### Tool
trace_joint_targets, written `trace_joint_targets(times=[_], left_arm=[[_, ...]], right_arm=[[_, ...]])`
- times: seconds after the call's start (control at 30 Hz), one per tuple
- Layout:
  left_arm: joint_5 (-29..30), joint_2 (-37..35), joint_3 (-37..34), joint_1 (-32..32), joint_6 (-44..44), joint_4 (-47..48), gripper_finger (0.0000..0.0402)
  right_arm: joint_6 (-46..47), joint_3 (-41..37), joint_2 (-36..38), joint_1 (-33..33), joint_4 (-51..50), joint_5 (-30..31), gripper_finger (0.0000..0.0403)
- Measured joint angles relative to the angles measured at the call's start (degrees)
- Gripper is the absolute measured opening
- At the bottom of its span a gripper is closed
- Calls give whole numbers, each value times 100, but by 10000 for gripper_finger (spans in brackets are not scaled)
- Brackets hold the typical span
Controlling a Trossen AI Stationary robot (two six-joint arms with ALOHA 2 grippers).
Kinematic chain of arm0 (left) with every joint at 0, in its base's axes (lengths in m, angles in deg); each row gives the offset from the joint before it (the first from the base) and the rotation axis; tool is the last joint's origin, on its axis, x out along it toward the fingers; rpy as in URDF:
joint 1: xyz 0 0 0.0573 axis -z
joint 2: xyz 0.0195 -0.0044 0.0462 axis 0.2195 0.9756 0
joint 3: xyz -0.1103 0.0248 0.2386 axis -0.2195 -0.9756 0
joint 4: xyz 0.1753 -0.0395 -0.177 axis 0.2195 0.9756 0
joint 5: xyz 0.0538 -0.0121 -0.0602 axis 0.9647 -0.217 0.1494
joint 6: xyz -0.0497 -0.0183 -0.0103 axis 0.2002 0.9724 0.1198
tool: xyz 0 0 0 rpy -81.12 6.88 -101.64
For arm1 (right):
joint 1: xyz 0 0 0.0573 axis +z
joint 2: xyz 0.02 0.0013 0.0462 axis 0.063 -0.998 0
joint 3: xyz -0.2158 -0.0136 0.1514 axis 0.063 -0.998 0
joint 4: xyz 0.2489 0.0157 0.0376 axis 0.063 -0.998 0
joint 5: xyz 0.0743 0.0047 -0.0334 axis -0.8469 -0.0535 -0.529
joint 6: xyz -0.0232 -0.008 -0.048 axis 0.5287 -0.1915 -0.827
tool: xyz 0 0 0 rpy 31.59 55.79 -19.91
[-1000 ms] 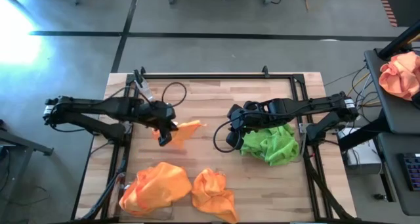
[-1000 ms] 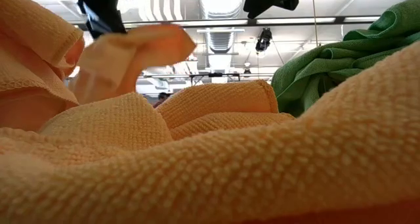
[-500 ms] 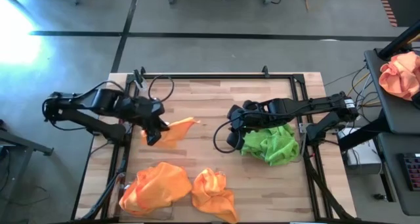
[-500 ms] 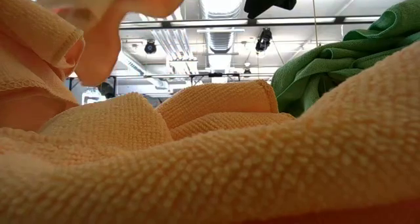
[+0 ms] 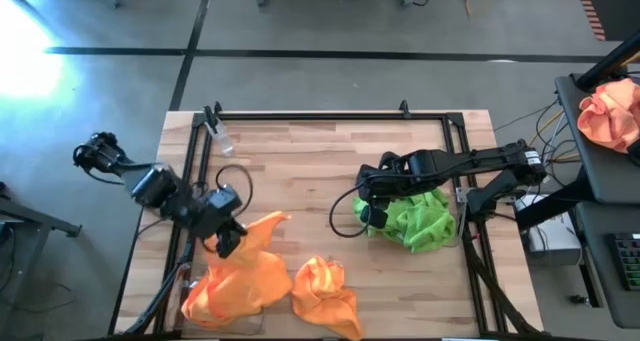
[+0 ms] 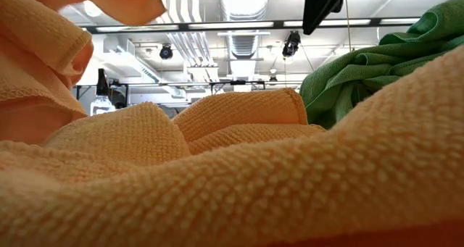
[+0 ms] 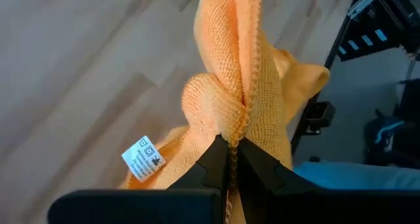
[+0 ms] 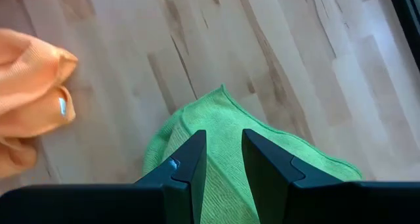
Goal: Sort microfiber towel by color & place in baskets
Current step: Put the left yellow towel into the left transparent bin
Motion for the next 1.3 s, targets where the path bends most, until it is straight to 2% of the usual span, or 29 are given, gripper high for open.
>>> trace_joint_targets(times=[0.17, 0.37, 0.73, 1.07, 1.3], left_arm=[[467, 298, 233, 869, 1075, -27, 14], [654, 903, 840, 1693, 2065, 74, 19], [539, 2143, 1875, 2671, 3873, 1814, 20], [431, 2711, 1888, 3434, 5652, 1879, 20], [429, 3023, 1886, 3676, 6406, 1750, 20]], right_arm=[[-351, 0, -2, 0, 9, 2, 91], [-649, 0, -2, 0, 18, 2, 91], [-648, 0, -4, 0, 36, 0, 91], [-648, 0, -7, 0, 36, 0, 91], [-648, 0, -7, 0, 38, 0, 91]])
